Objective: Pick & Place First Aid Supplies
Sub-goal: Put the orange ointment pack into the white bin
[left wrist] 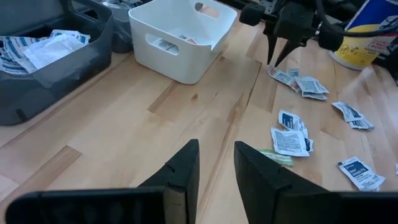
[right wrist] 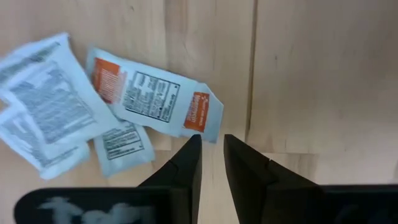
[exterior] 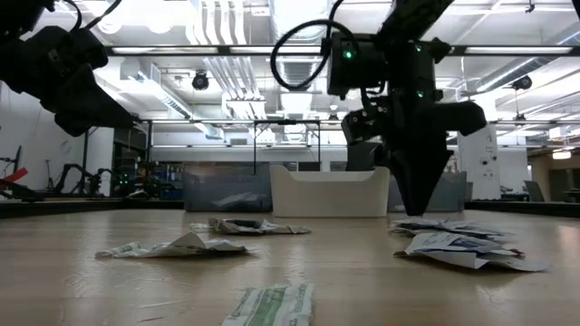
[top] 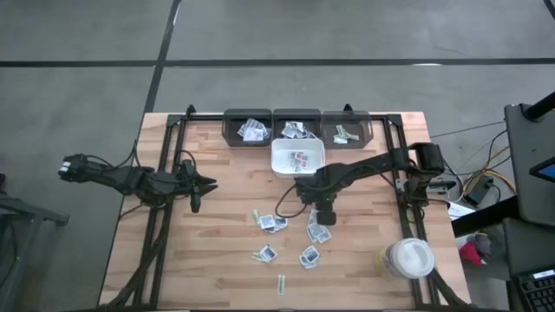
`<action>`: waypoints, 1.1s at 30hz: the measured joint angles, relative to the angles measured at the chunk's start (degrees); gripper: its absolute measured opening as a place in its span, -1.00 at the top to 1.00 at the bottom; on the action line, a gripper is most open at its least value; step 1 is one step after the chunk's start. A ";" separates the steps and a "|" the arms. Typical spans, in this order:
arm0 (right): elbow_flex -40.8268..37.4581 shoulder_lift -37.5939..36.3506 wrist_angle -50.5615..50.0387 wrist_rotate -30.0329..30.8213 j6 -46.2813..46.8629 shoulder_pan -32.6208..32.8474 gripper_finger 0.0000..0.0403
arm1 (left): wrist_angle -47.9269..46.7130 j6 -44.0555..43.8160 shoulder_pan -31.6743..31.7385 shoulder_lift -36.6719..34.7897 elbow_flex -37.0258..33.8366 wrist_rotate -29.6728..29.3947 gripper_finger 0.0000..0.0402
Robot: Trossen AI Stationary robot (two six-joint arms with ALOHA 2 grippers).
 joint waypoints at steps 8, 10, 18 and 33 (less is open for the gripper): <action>2.08 -0.57 0.97 0.00 0.24 0.00 0.65 | 0.13 1.68 0.00 0.46 -0.01 -0.01 0.53; 1.85 -0.27 1.92 0.02 0.26 0.00 0.67 | 0.12 1.68 0.01 0.77 -0.01 -0.01 0.53; 1.45 3.35 2.13 1.57 0.01 0.00 0.68 | -0.01 1.69 0.00 2.78 -0.01 0.00 0.53; 1.19 5.59 -1.83 7.44 4.15 0.04 0.94 | 0.06 1.95 -0.01 6.85 -0.01 0.00 0.53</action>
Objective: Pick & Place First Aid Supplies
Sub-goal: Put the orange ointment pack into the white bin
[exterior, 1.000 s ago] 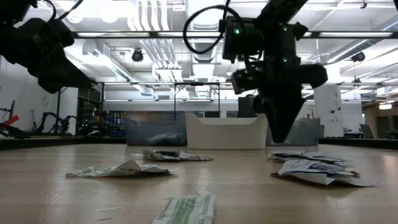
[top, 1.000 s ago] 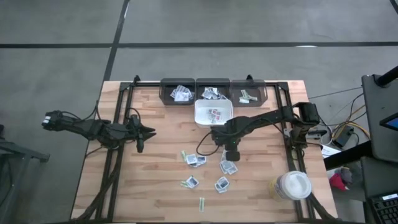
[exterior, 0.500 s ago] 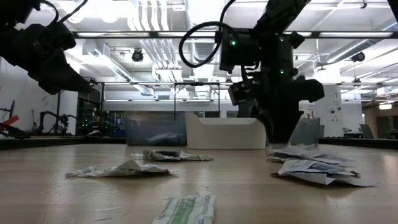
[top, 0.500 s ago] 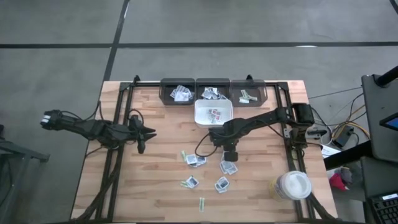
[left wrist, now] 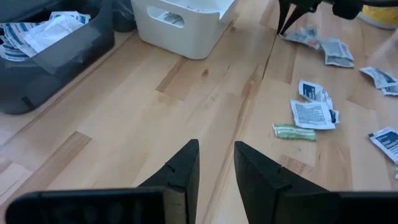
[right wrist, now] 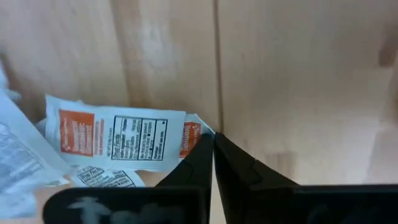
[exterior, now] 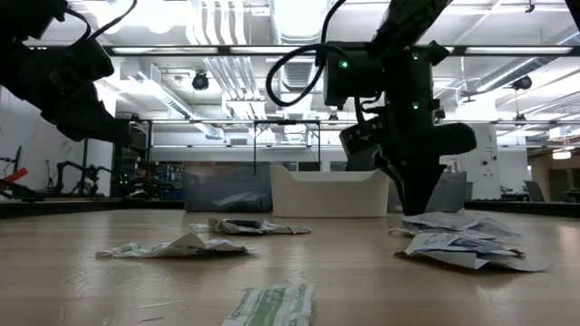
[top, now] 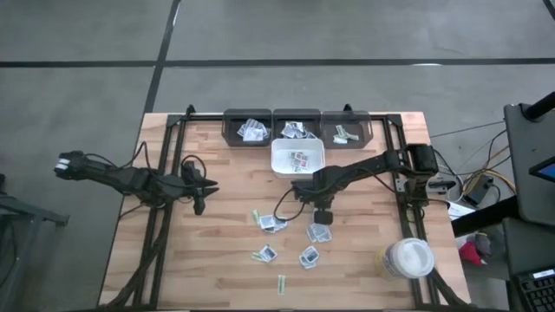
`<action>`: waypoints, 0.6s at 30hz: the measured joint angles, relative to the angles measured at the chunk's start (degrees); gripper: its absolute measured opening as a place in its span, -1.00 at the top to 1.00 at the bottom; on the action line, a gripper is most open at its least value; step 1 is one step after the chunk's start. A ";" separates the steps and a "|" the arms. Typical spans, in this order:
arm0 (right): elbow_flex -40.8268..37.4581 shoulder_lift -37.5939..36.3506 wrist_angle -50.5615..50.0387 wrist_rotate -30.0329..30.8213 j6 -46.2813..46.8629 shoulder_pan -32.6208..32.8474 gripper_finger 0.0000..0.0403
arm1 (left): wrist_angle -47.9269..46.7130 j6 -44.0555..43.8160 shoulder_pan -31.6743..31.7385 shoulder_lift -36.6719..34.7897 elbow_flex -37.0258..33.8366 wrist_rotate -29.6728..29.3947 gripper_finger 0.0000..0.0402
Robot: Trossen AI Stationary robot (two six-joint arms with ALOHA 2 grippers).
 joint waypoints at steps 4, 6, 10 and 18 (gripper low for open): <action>-0.23 -1.06 -2.77 0.68 0.00 -0.04 0.96 | 0.03 -0.14 0.01 0.65 0.01 0.00 0.53; -0.48 -1.95 -5.31 1.76 0.35 -0.04 0.96 | 0.02 -0.31 0.00 0.85 0.00 0.00 0.53; -0.80 -3.51 -8.07 2.31 1.55 -0.26 0.96 | 0.04 -0.37 0.01 1.02 0.01 0.00 0.53; -1.62 -6.81 -9.32 1.62 1.90 -0.24 0.96 | 0.05 -0.65 -0.01 1.02 0.00 0.00 0.53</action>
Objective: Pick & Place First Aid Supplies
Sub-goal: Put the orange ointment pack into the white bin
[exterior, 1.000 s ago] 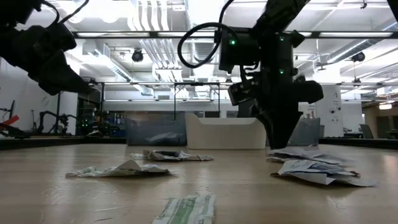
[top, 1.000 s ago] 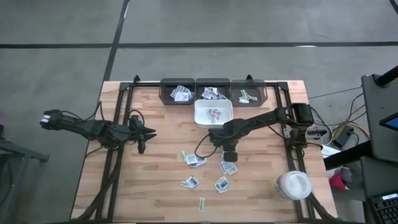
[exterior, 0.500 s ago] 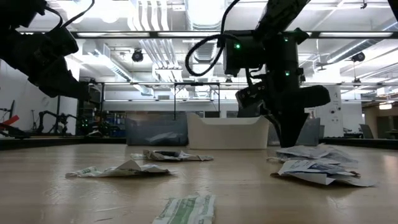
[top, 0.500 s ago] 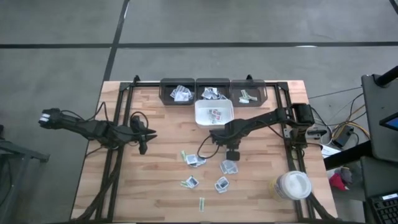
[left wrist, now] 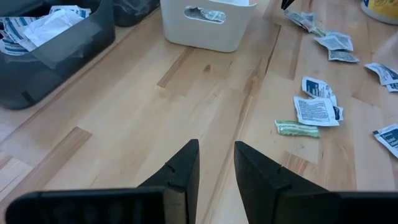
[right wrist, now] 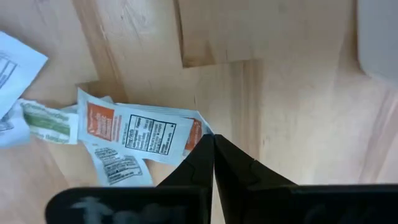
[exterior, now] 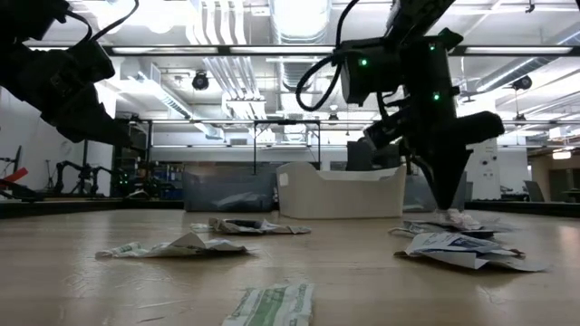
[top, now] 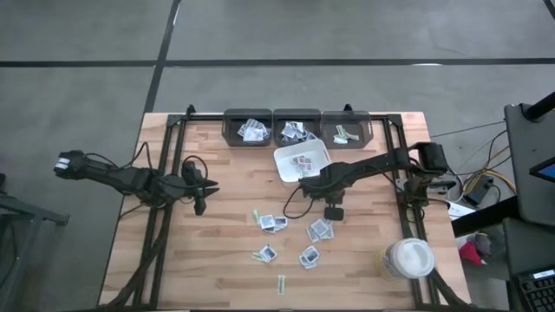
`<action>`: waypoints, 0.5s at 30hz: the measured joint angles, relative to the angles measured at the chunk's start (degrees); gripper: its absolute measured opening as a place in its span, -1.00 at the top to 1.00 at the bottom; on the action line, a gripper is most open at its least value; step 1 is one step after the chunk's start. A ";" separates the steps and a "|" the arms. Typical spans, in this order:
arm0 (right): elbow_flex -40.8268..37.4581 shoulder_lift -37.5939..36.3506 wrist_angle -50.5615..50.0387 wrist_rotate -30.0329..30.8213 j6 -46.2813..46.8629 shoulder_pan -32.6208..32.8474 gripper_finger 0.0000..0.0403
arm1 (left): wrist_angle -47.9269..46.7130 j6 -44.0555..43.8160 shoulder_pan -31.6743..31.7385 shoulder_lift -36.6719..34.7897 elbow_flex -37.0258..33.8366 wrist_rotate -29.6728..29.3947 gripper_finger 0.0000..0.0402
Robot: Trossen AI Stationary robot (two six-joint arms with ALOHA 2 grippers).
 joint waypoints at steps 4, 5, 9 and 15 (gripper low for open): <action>-0.69 -1.24 -0.02 -1.24 0.15 0.00 0.96 | 0.02 -0.09 0.00 0.00 0.00 -0.01 0.53; -0.89 -1.42 -0.03 -1.85 0.28 -0.03 0.96 | 0.02 -0.09 0.01 0.00 0.00 0.00 0.53; -1.39 -2.76 -0.15 -2.18 1.09 -0.09 0.96 | 0.02 -0.29 0.02 0.00 0.00 0.00 0.53; -1.29 -6.83 -0.18 -3.24 3.32 -0.20 0.96 | 0.00 -0.81 0.01 0.04 0.00 0.00 0.53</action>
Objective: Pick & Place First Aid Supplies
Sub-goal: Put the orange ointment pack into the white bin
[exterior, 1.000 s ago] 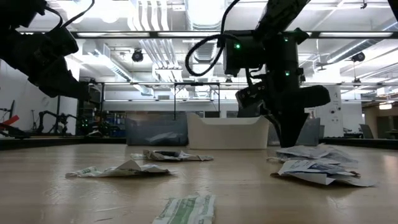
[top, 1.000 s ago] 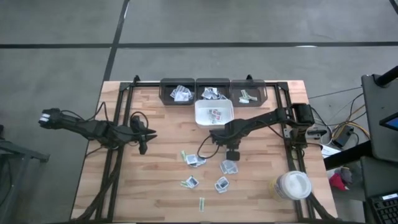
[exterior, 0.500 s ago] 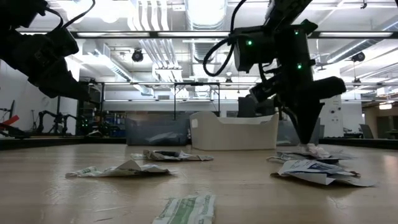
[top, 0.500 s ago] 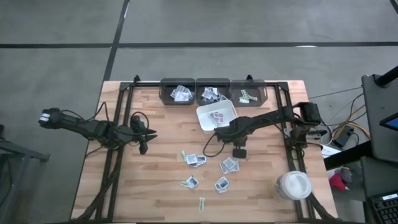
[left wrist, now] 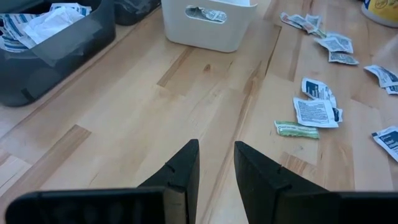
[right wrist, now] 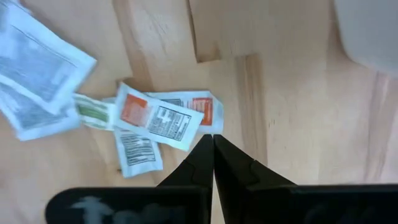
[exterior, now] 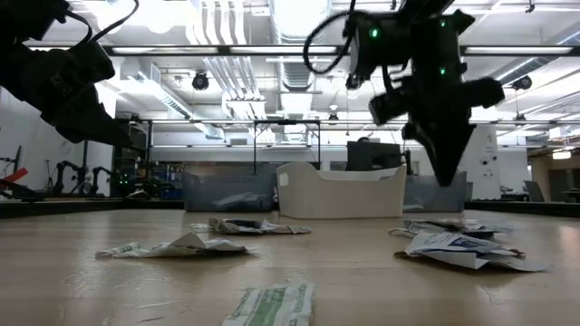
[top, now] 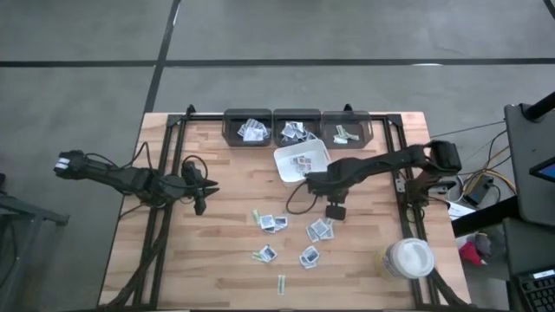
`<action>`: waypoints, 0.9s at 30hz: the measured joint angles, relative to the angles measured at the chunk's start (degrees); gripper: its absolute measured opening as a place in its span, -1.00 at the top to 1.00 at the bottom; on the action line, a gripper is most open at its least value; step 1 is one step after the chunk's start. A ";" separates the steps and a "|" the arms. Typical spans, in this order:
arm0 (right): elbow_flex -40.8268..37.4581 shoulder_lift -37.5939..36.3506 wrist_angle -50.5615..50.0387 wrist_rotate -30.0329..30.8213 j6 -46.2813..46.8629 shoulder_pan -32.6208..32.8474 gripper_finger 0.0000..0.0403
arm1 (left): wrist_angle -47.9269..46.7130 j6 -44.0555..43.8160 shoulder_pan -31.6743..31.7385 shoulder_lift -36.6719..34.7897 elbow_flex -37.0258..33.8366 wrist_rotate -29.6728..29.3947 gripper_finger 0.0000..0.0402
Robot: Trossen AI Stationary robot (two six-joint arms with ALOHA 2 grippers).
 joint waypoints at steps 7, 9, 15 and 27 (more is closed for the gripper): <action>0.69 -7.16 0.45 -0.29 0.68 -0.10 0.96 | 0.00 -0.33 -0.01 -0.02 0.00 0.00 0.53; 0.63 -8.35 0.46 -0.28 0.47 -0.14 0.96 | 0.00 -0.33 0.02 -0.02 0.00 0.00 0.53; -0.85 -8.05 0.83 -0.64 -1.27 -0.14 0.96 | -0.02 -0.31 0.00 -0.02 0.00 0.00 0.53; -9.20 -6.30 13.89 -2.96 -3.25 -0.10 0.51 | -0.05 1.39 0.00 0.01 0.00 -0.02 0.53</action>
